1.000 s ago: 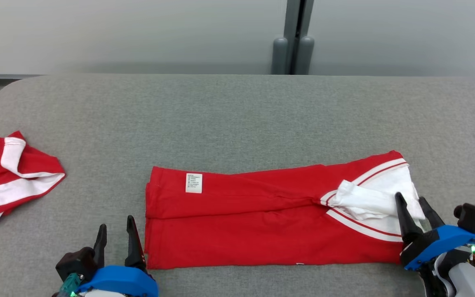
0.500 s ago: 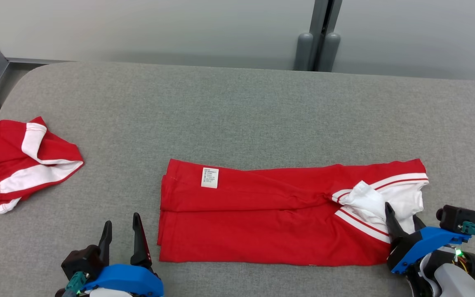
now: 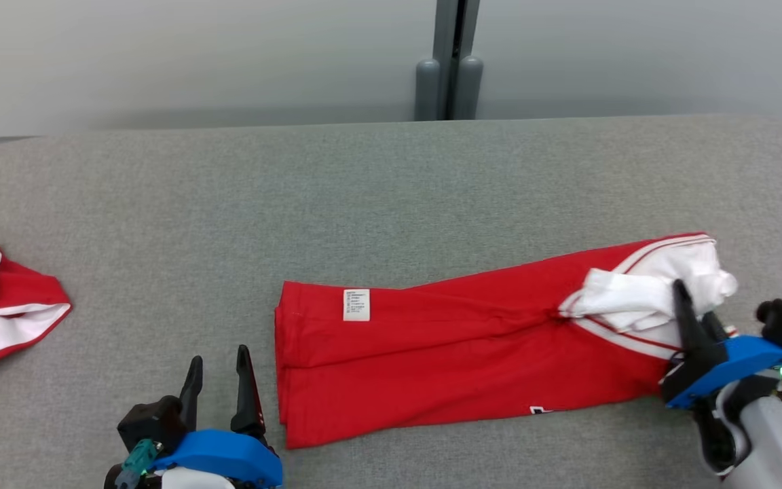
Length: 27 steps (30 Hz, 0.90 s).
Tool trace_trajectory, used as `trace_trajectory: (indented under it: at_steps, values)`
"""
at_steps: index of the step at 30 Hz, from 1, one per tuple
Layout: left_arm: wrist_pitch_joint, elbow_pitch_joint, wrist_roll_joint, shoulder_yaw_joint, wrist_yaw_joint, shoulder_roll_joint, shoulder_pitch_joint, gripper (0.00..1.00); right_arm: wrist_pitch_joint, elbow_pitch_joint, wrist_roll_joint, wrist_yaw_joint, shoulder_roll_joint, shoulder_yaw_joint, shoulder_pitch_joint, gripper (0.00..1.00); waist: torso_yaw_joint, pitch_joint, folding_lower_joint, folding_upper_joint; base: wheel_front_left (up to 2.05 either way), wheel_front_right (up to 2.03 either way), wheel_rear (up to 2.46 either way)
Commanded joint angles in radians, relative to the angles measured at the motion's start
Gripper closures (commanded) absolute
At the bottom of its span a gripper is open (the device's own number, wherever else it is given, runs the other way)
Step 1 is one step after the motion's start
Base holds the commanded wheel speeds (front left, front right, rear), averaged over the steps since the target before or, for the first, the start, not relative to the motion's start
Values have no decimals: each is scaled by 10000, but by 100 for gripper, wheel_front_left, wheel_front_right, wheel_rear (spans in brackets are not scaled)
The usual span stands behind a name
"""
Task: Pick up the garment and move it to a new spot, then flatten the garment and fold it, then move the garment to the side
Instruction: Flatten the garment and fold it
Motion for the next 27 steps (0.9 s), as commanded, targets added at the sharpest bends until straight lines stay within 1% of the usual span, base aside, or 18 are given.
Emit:
trace_trajectory:
  at_steps: [1, 4, 6, 10, 11, 12, 15, 20, 24, 27]
  values:
    - [-1, 52, -48, -72, -14, 3, -120, 0, -43, -351, -196, 1, 247, 44, 233, 100, -111, -83, -1, -2, 0, 0, 0]
    - [-2, 105, -103, -249, 13, 3, -175, 0, -40, -1097, -330, 1, 692, 416, 448, 100, -109, -121, -1, -2, 0, 0, 0]
    - [-2, 138, -169, -361, -6, 5, -183, 0, -37, -1481, -309, 3, 945, 853, 615, 100, 21, -155, -1, -2, 0, 0, 0]
    - [-1, 217, -82, -598, -26, -1, -125, 0, -40, -1907, 17, 3, 1253, 1901, 784, 100, 507, -228, -1, -2, 0, 0, 0]
    - [-1, 217, -82, -598, -26, -1, -125, 0, -40, -1907, 17, 3, 1253, 1901, 784, 100, 507, -228, -1, -2, 0, 0, 0]
    - [-2, 240, -37, -647, -17, 0, -92, 0, -37, -1952, 101, 3, 1308, 2149, 817, 100, 652, -259, -1, -2, 0, 0, 0]
    - [-1, 256, 65, -662, 1, 3, 39, 0, -37, -1981, 401, 3, 1455, 2893, 813, 100, 1161, -362, -1, -2, 0, 0, 0]
    - [-1, 383, 302, -775, -153, -3, 169, 0, -37, -1773, 773, 3, 1717, 3898, 389, 100, 2038, -460, -1, -2, 0, 0, 0]
    - [-2, 427, 234, -913, -183, -2, 278, 0, -36, -1406, 940, 3, 1870, 4510, 114, 100, 2673, -495, -1, -2, 0, 0, 0]
    - [-1, 439, 210, -1058, -223, -6, 327, 0, -37, -1090, 868, 3, 1973, 4745, -129, 100, 3035, -512, -1, -2, 0, 0, 0]
